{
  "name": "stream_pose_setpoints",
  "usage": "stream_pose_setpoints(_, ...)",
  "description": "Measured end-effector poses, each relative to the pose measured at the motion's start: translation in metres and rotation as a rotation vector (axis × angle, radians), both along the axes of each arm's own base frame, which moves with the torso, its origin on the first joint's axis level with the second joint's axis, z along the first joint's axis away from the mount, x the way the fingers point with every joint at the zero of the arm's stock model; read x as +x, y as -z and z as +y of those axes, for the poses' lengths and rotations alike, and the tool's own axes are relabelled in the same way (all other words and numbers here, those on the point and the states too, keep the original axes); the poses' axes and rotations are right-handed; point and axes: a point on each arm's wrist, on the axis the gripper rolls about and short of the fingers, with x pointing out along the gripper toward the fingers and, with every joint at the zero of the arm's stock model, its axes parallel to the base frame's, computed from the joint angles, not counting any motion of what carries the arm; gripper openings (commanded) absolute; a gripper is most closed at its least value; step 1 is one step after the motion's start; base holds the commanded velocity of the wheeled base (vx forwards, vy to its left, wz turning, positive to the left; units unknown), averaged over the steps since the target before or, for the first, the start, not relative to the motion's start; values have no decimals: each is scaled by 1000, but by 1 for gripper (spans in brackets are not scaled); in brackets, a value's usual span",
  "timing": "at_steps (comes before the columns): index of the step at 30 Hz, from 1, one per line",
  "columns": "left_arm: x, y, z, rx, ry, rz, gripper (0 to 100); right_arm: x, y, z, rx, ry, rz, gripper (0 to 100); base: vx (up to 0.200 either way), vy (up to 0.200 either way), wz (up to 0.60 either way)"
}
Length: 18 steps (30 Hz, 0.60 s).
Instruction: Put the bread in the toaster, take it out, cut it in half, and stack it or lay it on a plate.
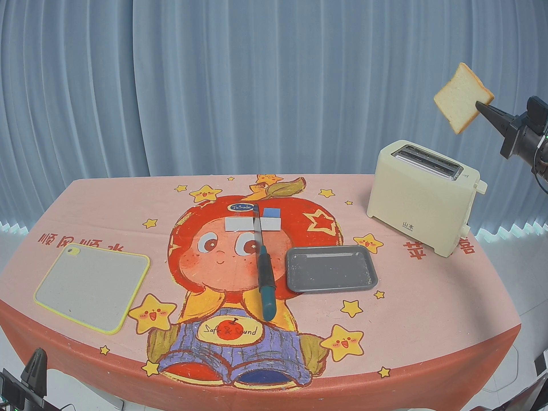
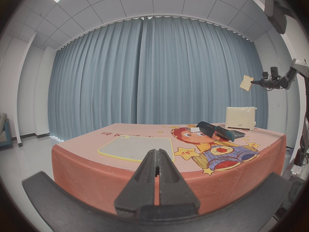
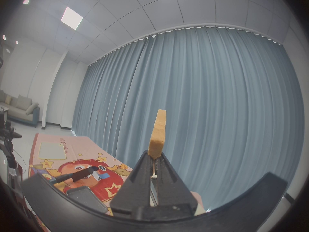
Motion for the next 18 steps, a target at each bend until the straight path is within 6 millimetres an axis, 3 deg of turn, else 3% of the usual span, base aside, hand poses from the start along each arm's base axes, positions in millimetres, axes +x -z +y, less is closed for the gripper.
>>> stream_pose_setpoints(18,0,0,0,0,-1,0,0,67,12,-16,-104,-35,-14,0,0,0,0)
